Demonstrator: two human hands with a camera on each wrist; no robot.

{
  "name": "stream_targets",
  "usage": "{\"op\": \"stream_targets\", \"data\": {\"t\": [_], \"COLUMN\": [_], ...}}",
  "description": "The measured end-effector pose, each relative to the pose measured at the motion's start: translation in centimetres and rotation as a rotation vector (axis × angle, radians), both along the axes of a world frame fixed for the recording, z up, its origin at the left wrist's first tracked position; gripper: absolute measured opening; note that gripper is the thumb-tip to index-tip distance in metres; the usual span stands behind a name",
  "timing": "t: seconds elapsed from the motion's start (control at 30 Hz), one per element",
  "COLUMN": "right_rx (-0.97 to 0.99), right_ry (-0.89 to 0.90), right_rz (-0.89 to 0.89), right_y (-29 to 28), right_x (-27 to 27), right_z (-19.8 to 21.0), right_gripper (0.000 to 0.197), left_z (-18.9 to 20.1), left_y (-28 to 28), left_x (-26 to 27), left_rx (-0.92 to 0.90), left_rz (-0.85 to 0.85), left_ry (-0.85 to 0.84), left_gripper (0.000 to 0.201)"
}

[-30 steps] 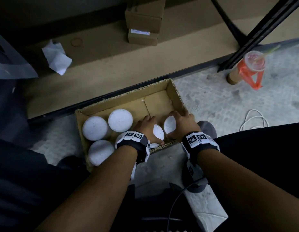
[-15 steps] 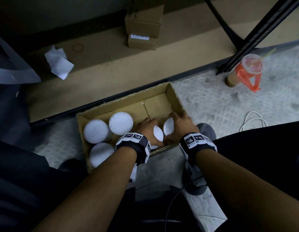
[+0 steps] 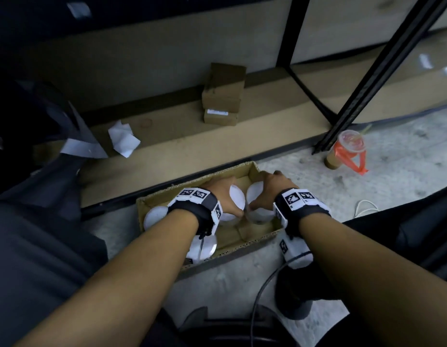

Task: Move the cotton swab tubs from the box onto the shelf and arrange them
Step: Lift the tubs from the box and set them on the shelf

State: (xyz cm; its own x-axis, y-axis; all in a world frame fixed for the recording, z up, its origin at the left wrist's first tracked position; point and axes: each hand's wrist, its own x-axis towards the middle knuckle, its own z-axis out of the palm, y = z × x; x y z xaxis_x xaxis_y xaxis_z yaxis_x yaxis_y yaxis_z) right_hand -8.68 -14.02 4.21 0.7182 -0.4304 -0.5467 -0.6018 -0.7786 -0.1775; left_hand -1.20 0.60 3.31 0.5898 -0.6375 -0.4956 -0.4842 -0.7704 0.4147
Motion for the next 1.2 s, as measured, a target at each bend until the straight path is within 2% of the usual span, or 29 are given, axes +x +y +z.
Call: {"op": "stream_targets", "data": {"t": [0.07, 0.13, 0.3, 0.63, 0.73, 0.83, 1.03, 1.2], "right_rx": [0.006, -0.002, -0.039, -0.11, -0.12, -0.167, -0.223, -0.271], "right_ry": [-0.044, -0.073, -0.179, -0.279, -0.294, -0.328, -0.389, -0.422], "right_rz": [0.007, 0.037, 0.051, 0.116, 0.13, 0.15, 0.239, 0.257], "right_y": [0.0, 0.2, 0.1, 0.1, 0.0, -0.1, -0.1, 0.1], "right_x": [0.3, 0.6, 0.6, 1.3, 1.5, 1.7, 1.4, 1.2], "right_z": [2.0, 4.1, 8.4, 16.7, 19.3, 21.9, 28.4, 33.5], "right_gripper": [0.104, 0.095, 0.081, 0.086, 0.081, 0.084, 0.068, 0.064], "left_z": [2.2, 4.5, 9.5, 17.0, 19.4, 21.9, 28.4, 33.4], "left_y": [0.3, 0.7, 1.0, 1.1, 1.2, 1.3, 1.5, 1.7], "left_x": [0.6, 1.0, 1.8, 2.3, 2.6, 2.8, 2.8, 2.5], "left_rx": [0.002, 0.012, -0.002, -0.098, -0.098, -0.115, -0.149, -0.196], "left_rz": [-0.012, -0.014, -0.041, -0.097, -0.092, -0.083, -0.148, -0.142], "left_ry": [-0.046, -0.081, -0.145, -0.331, -0.354, -0.399, -0.52, -0.618], "left_gripper": [0.072, 0.078, 0.083, 0.077, 0.08, 0.085, 0.091, 0.083]}}
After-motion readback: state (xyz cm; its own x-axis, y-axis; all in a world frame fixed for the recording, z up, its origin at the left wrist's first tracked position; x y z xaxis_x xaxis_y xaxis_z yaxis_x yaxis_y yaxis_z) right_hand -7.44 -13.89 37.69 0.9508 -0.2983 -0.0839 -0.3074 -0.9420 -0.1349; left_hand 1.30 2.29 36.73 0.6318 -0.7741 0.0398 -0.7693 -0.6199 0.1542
